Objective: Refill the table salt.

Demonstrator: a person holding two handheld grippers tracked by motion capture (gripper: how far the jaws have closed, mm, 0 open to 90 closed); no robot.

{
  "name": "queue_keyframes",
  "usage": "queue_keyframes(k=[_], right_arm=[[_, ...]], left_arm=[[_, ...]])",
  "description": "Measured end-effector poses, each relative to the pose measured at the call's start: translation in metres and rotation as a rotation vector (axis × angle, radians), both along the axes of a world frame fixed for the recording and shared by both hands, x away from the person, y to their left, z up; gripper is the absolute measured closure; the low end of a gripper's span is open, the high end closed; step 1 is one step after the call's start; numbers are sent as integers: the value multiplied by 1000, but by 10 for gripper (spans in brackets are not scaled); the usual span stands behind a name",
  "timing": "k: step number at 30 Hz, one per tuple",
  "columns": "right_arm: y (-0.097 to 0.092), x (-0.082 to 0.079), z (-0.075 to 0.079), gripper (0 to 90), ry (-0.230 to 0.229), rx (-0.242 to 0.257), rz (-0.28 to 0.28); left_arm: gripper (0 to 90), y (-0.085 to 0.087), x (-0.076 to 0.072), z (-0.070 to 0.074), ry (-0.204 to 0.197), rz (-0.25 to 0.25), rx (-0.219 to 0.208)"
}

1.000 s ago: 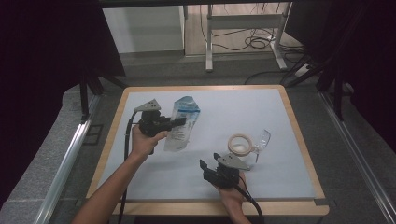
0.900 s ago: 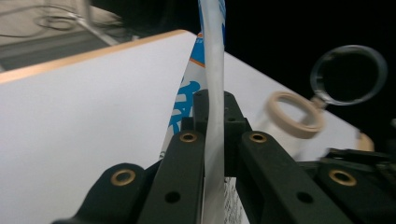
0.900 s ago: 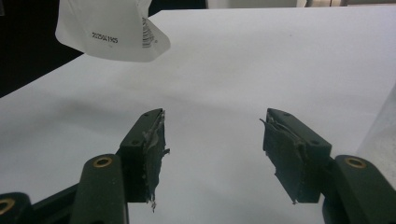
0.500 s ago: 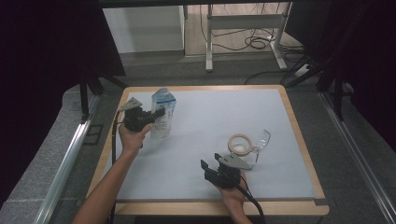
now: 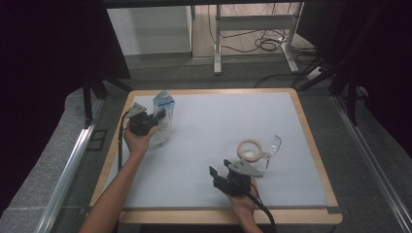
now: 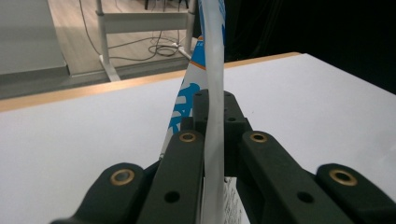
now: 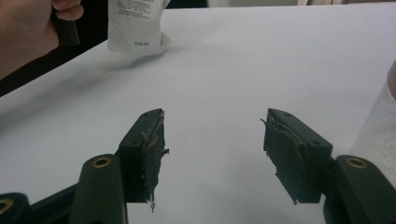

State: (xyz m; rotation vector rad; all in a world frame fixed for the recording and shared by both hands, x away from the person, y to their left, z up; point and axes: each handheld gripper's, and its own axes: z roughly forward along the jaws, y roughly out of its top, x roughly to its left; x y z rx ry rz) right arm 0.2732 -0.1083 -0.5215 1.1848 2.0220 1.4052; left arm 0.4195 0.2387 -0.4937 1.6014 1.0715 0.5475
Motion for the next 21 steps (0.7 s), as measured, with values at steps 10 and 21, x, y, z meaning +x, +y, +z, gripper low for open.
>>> queue_keyframes(k=[10, 21], right_arm=[[0, -2, 1, 390, -5, 6, 1], [-2, -3, 4, 389, -10, 14, -4]], left_arm=[[878, 14, -23, -10, 2, 14, -9], [839, 15, -38, -14, 3, -5, 13]])
